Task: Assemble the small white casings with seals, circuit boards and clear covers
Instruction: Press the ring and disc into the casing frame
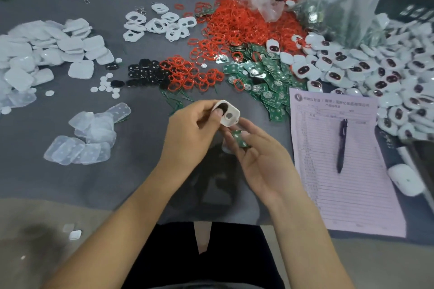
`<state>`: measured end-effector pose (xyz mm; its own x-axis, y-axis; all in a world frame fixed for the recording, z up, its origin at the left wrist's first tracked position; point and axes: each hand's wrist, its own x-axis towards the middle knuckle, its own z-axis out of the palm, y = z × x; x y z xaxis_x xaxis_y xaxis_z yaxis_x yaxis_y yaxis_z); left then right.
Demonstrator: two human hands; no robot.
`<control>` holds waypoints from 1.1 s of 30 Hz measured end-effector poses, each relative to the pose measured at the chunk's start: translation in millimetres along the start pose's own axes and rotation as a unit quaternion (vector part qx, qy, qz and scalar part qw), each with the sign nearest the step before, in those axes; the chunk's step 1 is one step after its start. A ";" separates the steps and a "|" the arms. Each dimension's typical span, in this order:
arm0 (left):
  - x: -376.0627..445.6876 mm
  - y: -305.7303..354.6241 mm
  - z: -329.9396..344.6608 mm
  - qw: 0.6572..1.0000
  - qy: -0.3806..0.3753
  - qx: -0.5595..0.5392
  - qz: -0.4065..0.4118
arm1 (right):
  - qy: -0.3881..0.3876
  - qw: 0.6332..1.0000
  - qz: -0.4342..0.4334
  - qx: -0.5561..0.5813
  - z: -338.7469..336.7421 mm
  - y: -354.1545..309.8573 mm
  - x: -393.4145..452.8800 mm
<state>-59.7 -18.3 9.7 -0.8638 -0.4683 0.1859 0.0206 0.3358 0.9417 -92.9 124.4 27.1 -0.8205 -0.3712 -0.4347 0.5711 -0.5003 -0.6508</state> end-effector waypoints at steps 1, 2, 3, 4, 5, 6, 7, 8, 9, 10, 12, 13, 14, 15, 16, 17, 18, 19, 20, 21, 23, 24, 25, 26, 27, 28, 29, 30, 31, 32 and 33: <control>0.5 1.1 1.2 0.998 0.000 -0.047 -0.043 | 0.000 1.000 -0.007 -0.020 -1.6 -0.8 -1.5; 0.1 3.6 1.8 0.992 0.000 -0.098 -0.083 | 0.002 0.998 -0.025 -0.054 -3.0 -1.9 -3.3; -0.7 5.8 0.8 0.983 0.003 -0.143 -0.116 | 0.008 0.992 -0.057 -0.112 -6.4 -2.5 -4.6; -2.0 7.0 -1.2 0.974 0.006 -0.177 -0.141 | 0.021 0.974 -0.109 -0.198 -11.3 -3.3 -5.0; -3.9 6.8 -4.5 0.966 0.006 -0.203 -0.160 | 0.046 0.933 -0.179 -0.309 -18.2 -4.6 -5.0; -6.3 5.9 -8.9 0.959 0.005 -0.225 -0.173 | 0.074 0.865 -0.256 -0.424 -26.3 -6.9 -4.8; -8.6 4.2 -14.2 0.953 0.007 -0.241 -0.181 | 0.088 0.788 -0.317 -0.520 -34.2 -8.9 -4.3; -10.4 1.8 -18.9 0.950 0.010 -0.251 -0.183 | 0.089 0.721 -0.347 -0.593 -41.1 -9.5 -3.5; -12.0 -0.7 -23.1 0.949 0.015 -0.256 -0.182 | 0.078 0.672 -0.345 -0.650 -47.0 -8.1 -2.3; -13.6 -2.9 -26.6 0.948 0.020 -0.259 -0.183 | 0.057 0.643 -0.324 -0.691 -51.8 -4.8 -0.9; -16.4 -5.7 -31.5 0.943 0.022 -0.270 -0.192 | 0.026 0.640 -0.289 -0.712 -57.7 2.8 0.0; -17.9 -6.5 -33.3 0.943 0.019 -0.272 -0.193 | 0.020 0.652 -0.294 -0.699 -59.8 4.2 -1.1; -19.4 -7.2 -34.7 0.943 0.014 -0.272 -0.189 | 0.018 0.667 -0.310 -0.678 -60.9 3.6 -2.3; -21.3 -7.6 -36.3 0.945 0.006 -0.270 -0.185 | 0.017 0.681 -0.330 -0.653 -62.1 2.3 -3.4; -23.4 -7.3 -37.2 0.946 -0.004 -0.269 -0.182 | 0.016 0.692 -0.348 -0.632 -63.7 0.7 -3.7; -25.5 -6.5 -37.7 0.947 -0.014 -0.266 -0.179 | 0.017 0.700 -0.362 -0.615 -65.4 -0.5 -3.5; -27.3 -6.2 -37.4 0.949 -0.022 -0.262 -0.175 | 0.022 0.704 -0.371 -0.605 -66.4 -1.4 -2.6; -28.9 -6.2 -36.9 0.951 -0.029 -0.255 -0.172 | 0.032 0.702 -0.377 -0.603 -67.2 -1.8 -2.0; -30.5 -6.6 -36.2 0.953 -0.033 -0.247 -0.170 | 0.046 0.694 -0.380 -0.609 -69.1 -1.6 -1.5; -32.1 -7.2 -35.3 0.955 -0.034 -0.242 -0.168 | 0.060 0.681 -0.381 -0.623 -71.5 -0.7 -1.1; -35.7 -9.0 -33.6 0.955 -0.042 -0.242 -0.165 | 0.077 0.635 -0.374 -0.672 -76.0 1.6 -1.1; -37.7 -9.6 -32.4 0.955 -0.051 -0.243 -0.164 | 0.079 0.616 -0.367 -0.693 -77.8 2.6 -1.2; -39.8 -9.9 -31.5 0.954 -0.061 -0.243 -0.163 | 0.079 0.608 -0.363 -0.701 -78.6 3.3 -1.9; -41.5 -10.1 -30.4 0.954 -0.072 -0.242 -0.161 | 0.076 0.604 -0.369 -0.702 -78.8 3.5 -2.9; -42.9 -10.4 -29.9 0.955 -0.081 -0.239 -0.157 | 0.070 0.592 -0.385 -0.704 -79.2 3.5 -4.1; -43.9 -10.9 -29.6 0.956 -0.089 -0.235 -0.154 | 0.065 0.569 -0.403 -0.714 -79.4 3.5 -5.2; -44.3 -11.3 -30.2 0.956 -0.095 -0.232 -0.150 | 0.062 0.541 -0.416 -0.728 -79.3 3.4 -6.1; -44.4 -12.0 -31.2 0.957 -0.101 -0.231 -0.147 | 0.061 0.521 -0.421 -0.740 -79.1 2.7 -6.4; -44.5 -12.3 -32.4 0.956 -0.106 -0.230 -0.146 | 0.059 0.510 -0.424 -0.746 -78.3 1.4 -6.0; -44.5 -12.3 -33.7 0.956 -0.110 -0.230 -0.145 | 0.053 0.505 -0.425 -0.749 -77.2 -1.1 -5.3; -44.7 -12.2 -34.9 0.955 -0.114 -0.230 -0.145 | 0.043 0.506 -0.429 -0.747 -75.9 -4.1 -4.4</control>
<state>-3.7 -29.9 -0.3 -0.9527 -0.2798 -0.1183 -0.0623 -0.2012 0.9776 -93.4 187.4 -15.6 -0.7864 -0.4509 0.4223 -0.5984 0.7259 -0.3392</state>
